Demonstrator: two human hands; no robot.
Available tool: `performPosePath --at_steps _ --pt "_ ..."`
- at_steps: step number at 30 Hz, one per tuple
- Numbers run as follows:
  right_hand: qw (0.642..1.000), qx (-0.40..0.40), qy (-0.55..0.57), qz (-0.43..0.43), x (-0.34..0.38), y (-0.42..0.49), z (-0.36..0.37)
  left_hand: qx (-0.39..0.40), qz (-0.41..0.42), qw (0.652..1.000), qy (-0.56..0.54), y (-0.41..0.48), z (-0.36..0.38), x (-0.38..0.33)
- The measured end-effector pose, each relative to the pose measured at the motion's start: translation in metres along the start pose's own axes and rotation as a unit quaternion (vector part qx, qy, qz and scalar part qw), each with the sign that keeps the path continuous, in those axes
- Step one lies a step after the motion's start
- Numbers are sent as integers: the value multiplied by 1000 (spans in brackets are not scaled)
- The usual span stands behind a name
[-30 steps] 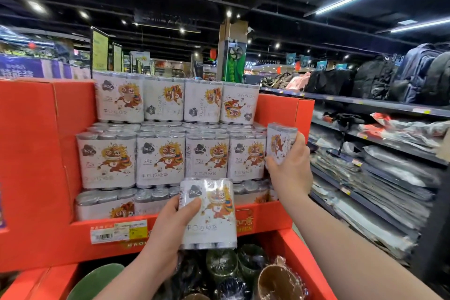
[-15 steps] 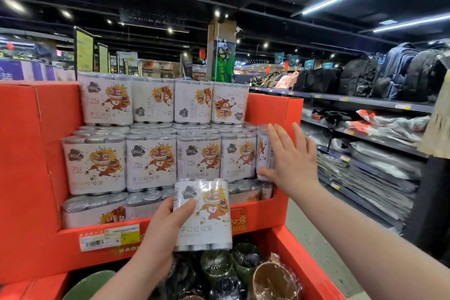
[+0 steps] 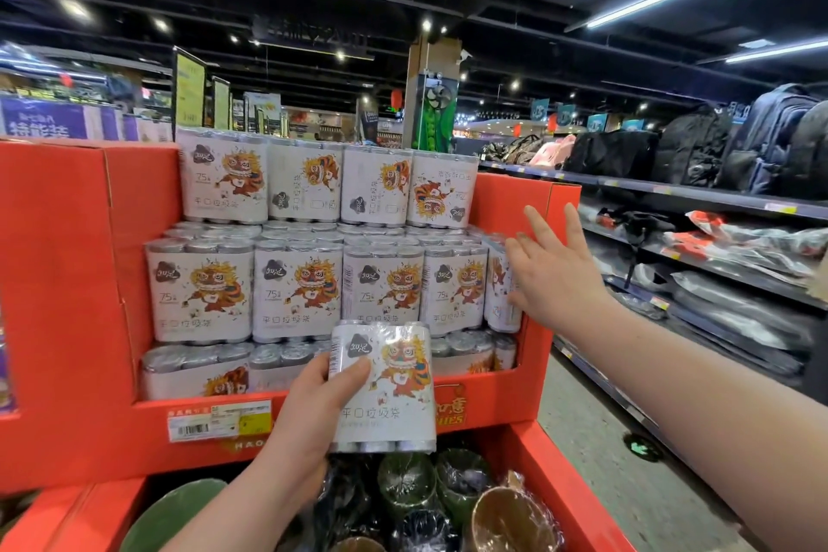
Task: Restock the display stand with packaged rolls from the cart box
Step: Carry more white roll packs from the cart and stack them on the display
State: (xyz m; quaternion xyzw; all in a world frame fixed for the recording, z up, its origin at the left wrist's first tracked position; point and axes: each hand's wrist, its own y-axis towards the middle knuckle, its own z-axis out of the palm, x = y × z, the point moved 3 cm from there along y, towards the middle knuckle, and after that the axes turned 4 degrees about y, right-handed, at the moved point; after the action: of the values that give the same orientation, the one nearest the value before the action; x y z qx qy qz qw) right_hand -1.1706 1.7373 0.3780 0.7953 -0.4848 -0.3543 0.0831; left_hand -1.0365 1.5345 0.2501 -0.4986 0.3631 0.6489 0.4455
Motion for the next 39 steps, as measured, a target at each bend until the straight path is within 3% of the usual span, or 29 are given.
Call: performPosePath --at_steps 10,18,29,32,35,39 --pt "999 32 0 -24 4 12 0 -22 1 1000 16 0 4 -3" --pt "991 100 -63 -59 8 24 -5 -37 3 999 20 0 3 -3" --pt "981 175 -52 -67 10 46 2 -40 7 999 23 -6 2 -7" --pt "985 156 1 -77 14 41 1 -35 12 999 32 -9 3 -8" --pt "982 111 124 -93 24 40 -2 -30 16 999 30 -9 3 -8" --pt "964 78 251 -33 31 45 8 -32 20 999 25 -7 1 -7"
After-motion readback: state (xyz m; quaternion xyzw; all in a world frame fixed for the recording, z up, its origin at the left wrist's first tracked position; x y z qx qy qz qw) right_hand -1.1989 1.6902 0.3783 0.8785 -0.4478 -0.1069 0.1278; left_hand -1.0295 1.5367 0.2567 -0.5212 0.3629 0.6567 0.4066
